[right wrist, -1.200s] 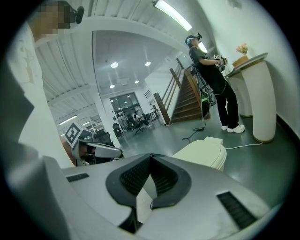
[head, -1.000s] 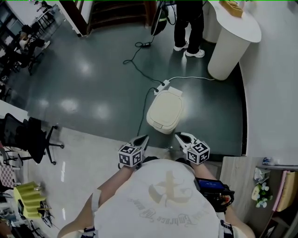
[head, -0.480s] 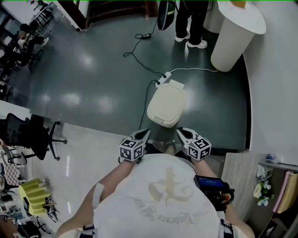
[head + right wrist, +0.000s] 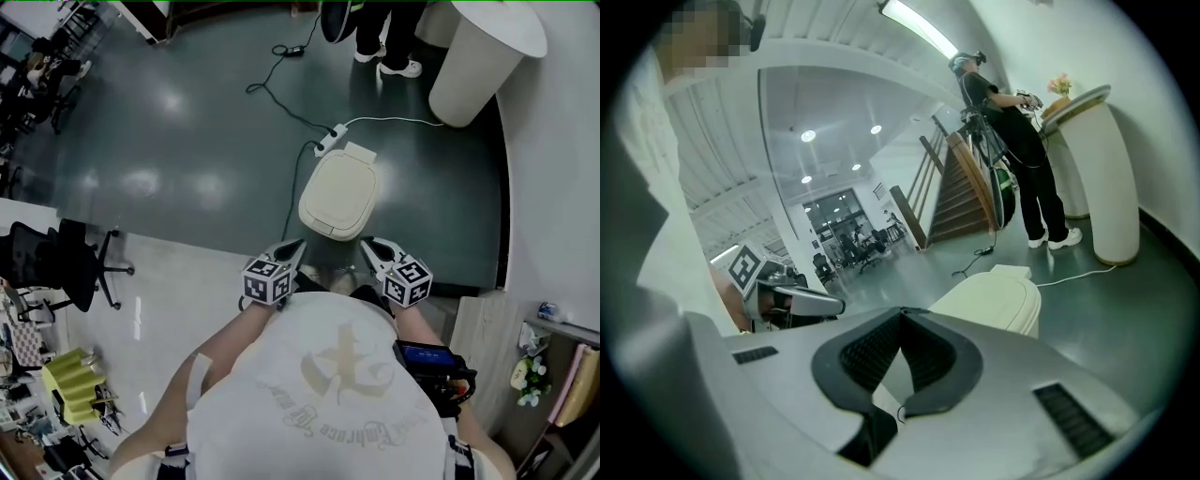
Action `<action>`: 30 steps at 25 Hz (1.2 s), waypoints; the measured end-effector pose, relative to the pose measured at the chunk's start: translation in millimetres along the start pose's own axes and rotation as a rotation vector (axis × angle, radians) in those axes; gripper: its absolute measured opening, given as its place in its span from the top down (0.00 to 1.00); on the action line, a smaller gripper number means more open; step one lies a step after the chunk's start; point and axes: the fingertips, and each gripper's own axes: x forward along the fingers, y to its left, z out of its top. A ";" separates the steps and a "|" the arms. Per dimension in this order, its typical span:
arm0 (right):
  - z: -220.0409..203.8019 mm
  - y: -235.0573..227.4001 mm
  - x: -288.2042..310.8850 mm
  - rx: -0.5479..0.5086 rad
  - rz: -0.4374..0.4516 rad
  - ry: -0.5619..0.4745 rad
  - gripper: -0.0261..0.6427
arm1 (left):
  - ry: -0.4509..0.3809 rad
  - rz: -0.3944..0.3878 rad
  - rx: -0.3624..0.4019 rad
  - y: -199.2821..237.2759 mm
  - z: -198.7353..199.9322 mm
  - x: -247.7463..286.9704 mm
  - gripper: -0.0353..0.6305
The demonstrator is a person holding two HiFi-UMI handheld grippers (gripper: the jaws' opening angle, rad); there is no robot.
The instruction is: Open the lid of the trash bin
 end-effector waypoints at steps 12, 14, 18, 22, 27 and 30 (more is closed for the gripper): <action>-1.6 -12.3 12.3 0.030 -0.041 0.007 0.95 | 0.076 -0.027 -0.012 11.0 -12.3 23.4 0.93; 1.8 -16.4 15.7 0.027 -0.041 0.003 0.95 | 0.081 -0.026 -0.015 14.5 -10.4 29.1 0.93; 4.6 -25.3 14.5 0.037 -0.045 -0.002 0.95 | 0.101 -0.028 -0.023 13.9 -14.6 41.8 0.93; -0.2 -31.1 11.8 0.059 -0.058 0.003 0.95 | 0.133 -0.043 -0.020 11.1 -22.4 55.0 0.93; -8.2 -35.6 10.8 0.080 -0.064 0.015 0.95 | 0.170 -0.058 -0.009 6.7 -29.5 71.1 0.93; -11.7 -40.2 12.3 0.111 -0.067 0.014 0.95 | 0.192 -0.063 -0.009 9.1 -32.8 80.4 0.93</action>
